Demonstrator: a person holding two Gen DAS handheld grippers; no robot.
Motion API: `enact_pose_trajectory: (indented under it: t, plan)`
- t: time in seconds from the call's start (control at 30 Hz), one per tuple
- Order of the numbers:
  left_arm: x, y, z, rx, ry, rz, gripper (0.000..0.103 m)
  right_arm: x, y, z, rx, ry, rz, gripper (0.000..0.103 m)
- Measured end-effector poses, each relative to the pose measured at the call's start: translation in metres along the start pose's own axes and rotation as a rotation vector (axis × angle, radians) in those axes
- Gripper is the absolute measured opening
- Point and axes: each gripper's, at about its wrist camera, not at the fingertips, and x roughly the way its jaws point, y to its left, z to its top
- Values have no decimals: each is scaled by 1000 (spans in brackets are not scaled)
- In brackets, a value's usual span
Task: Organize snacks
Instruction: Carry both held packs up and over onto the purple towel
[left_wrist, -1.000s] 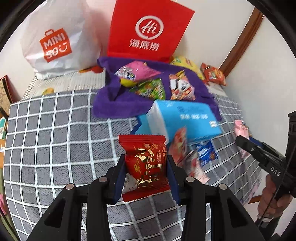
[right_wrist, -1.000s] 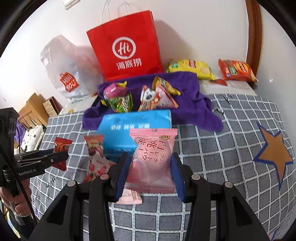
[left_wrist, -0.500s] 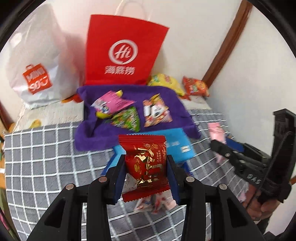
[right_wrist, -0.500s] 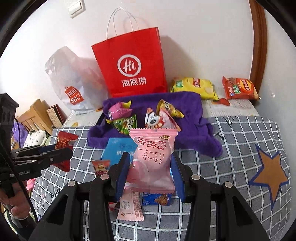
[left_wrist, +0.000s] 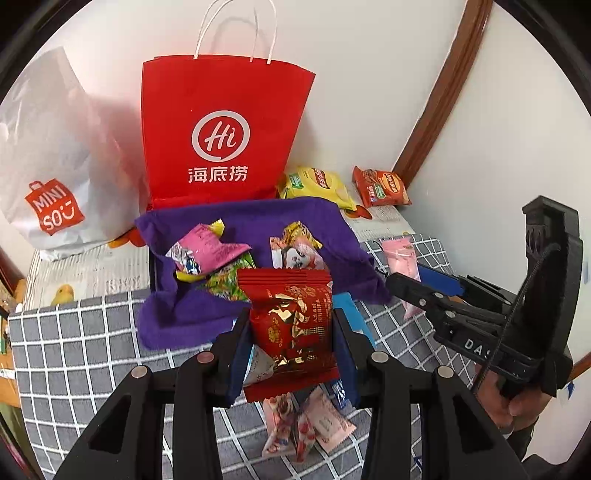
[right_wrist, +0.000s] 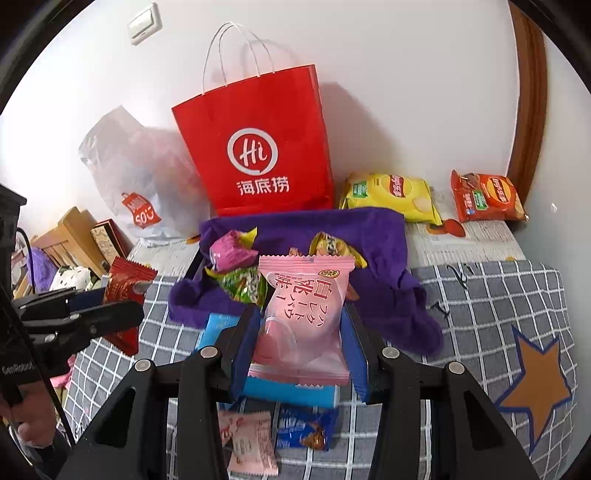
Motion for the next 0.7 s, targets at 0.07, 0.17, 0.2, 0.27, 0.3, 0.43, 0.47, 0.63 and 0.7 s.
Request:
enact_pose_trajectory:
  t: [0.07,0.17,0.2,0.27,0.3,0.43,0.47,0.63,0.7]
  plan:
    - [6,4,7,-5,4,6,39,6,-1,8,-1,1,-4,45]
    - [15,11,19,-12,5,5,39,18,-1,22,-8,7,-14,45]
    - [18,14,23,-13,4,7,39,20,-1,25,-7,2,-15,45]
    - [25,20,32,-22,6,15,39,24,-2,32,-6,-7,-15,45]
    - [29,24,38,-29,9,19,39,26,-2,36,-8,-12,-18,45]
    - [42,35,55,-36,10,36,39,36,-5,52,-4,-24,-29,45]
    - [46,37,59,-37,11,46,39,39,-6,56,-2,-27,-30,45]
    - [62,53,78,-65,12,48,39,59,-7,76,-2,-25,-26,45]
    - [68,58,83,-75,11,50,39,67,-6,84,-2,-23,-25,45]
